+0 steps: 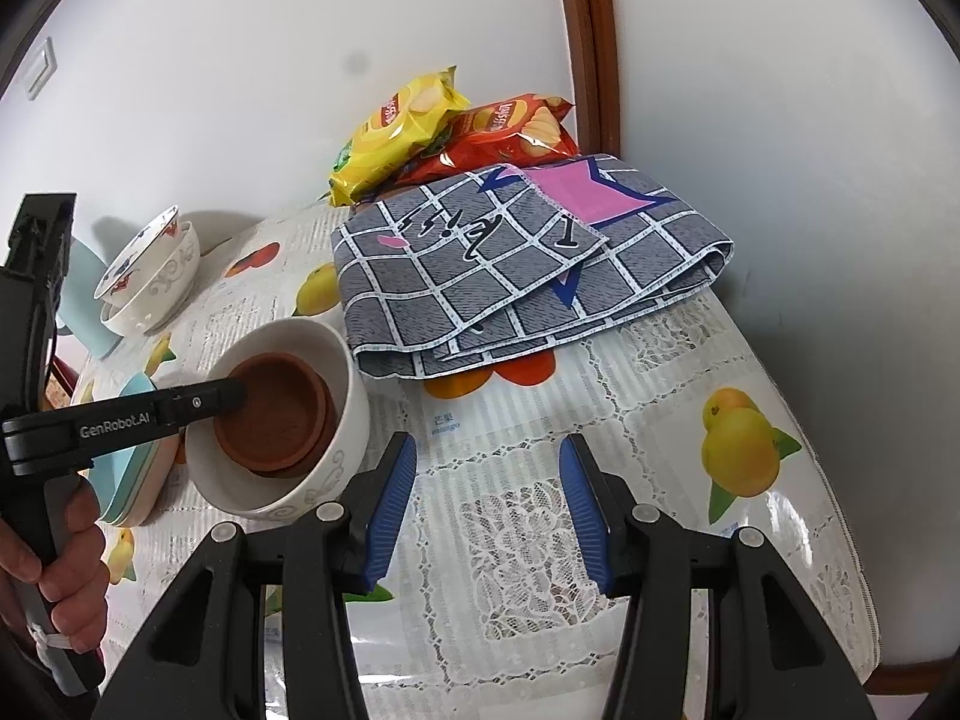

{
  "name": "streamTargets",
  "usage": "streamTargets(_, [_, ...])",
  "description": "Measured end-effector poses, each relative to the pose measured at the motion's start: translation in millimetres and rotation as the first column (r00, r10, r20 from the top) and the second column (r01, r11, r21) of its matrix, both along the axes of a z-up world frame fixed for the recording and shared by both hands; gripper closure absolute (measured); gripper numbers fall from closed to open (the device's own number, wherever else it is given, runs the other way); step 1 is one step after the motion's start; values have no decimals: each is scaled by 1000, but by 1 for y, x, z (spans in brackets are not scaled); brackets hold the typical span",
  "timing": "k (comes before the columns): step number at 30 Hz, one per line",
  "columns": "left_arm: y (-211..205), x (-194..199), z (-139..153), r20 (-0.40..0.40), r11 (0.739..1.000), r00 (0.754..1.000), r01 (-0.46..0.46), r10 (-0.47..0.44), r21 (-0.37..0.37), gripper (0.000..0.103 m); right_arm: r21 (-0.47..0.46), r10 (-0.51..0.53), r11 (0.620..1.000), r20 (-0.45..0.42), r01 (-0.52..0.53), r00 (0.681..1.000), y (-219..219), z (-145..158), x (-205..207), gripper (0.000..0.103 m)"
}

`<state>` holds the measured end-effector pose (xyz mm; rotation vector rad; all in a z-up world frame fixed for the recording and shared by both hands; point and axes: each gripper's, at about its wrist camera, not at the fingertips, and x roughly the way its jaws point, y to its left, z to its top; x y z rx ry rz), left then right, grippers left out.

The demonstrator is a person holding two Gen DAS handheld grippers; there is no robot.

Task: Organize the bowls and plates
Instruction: 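Lower the left gripper's brown bowl into the other brown bowl and open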

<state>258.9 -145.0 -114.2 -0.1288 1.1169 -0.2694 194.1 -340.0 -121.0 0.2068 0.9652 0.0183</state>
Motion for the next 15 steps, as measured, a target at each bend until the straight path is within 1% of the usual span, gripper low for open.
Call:
streamTargets(7, [9, -12, 17, 27, 1000, 1000, -10, 10, 5, 76, -21, 19, 1000, 16, -19, 1000, 11, 13, -8, 53])
streamTargets(10, [13, -20, 25, 48, 999, 999, -22, 20, 32, 75, -56, 12, 998, 31, -11, 999, 17, 22, -13, 51])
streamTargets(11, [15, -23, 27, 53, 999, 998, -23, 21, 39, 74, -67, 12, 998, 39, -9, 999, 20, 25, -15, 50])
streamTargets(13, [18, -30, 32, 69, 998, 997, -24, 20, 49, 62, -66, 18, 998, 48, -15, 999, 23, 30, -19, 48])
streamTargets(15, [21, -37, 39, 102, 997, 994, -30, 23, 70, 60, -60, 18, 998, 60, -15, 998, 26, 35, -24, 47])
